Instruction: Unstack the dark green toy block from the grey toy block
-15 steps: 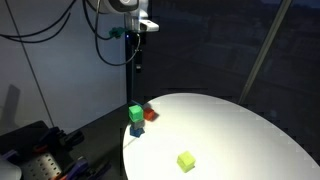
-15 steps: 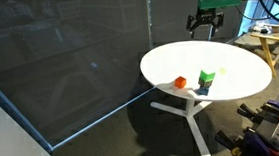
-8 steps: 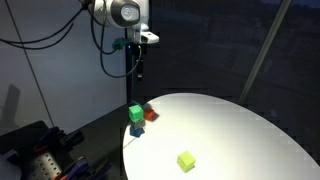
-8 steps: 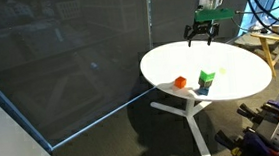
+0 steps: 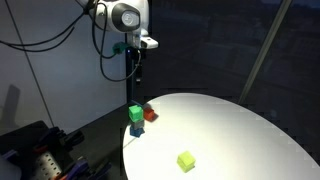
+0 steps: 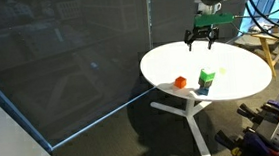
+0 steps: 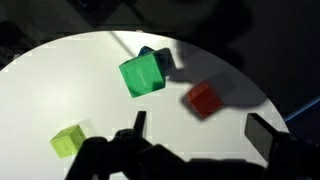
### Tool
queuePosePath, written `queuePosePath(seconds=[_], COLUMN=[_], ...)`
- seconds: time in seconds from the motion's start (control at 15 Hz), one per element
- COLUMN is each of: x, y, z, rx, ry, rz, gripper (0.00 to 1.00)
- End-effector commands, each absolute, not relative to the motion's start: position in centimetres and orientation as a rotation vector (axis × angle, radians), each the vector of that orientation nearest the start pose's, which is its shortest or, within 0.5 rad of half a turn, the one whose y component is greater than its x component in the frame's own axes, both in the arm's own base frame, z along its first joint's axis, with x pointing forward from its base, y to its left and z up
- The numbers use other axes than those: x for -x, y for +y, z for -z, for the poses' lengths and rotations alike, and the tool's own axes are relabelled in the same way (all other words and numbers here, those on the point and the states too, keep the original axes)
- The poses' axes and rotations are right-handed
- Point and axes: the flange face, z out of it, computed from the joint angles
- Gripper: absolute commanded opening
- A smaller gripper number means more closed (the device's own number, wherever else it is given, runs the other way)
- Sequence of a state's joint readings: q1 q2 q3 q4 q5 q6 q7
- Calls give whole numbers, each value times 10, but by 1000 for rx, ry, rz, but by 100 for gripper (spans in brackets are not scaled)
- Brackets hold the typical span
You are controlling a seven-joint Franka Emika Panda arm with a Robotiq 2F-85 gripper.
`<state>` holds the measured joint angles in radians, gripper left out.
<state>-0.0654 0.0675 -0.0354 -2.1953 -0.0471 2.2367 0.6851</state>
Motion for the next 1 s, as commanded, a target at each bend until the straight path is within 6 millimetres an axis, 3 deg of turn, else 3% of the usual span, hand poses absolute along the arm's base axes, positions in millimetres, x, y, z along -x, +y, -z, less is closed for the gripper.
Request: queuePosePath(seconds=[0.0,0.33,0.93], x=[-535,-530,-507], y=[-56,-57,-77], z=[-353,-355,-356], rx=[2961,2962,2947], ry=[1176,1176,1196], rz=[-23,-15,-22], gripper=[100,100,100])
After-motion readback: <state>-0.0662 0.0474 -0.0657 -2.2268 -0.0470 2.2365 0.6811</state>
